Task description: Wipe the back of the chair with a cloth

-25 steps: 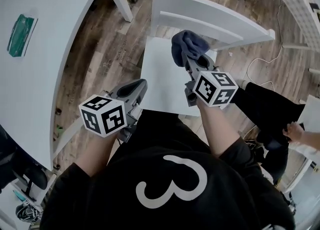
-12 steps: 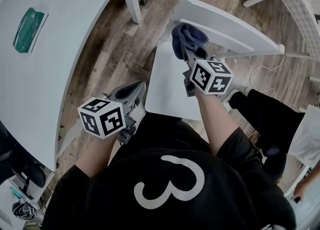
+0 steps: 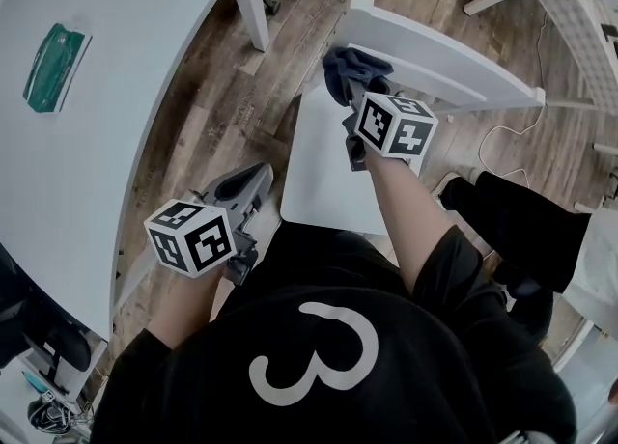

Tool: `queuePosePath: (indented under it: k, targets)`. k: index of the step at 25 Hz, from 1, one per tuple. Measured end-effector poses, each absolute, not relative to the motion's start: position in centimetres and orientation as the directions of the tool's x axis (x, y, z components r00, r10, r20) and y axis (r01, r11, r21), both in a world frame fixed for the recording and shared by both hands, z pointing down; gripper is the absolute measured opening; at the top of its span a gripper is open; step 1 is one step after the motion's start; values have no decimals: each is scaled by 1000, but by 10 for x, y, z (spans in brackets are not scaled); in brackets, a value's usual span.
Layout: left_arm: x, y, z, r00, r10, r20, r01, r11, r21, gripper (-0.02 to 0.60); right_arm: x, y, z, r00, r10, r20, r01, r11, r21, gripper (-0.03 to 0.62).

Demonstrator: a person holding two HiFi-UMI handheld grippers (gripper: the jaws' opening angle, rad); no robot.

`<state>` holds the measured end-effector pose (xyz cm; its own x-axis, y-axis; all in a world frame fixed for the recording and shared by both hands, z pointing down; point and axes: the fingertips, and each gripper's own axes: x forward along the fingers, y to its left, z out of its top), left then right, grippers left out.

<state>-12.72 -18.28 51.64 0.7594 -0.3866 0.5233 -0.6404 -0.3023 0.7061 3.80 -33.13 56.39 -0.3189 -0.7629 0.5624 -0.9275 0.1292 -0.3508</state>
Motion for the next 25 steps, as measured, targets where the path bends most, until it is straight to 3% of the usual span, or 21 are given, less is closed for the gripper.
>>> queuePosePath:
  k: [25]
  targets:
    - [-97, -170, 521, 776, -326, 540, -629, -344, 697, 14, 76, -323, 554, -313, -795, 520, -929, 142, -342, 52]
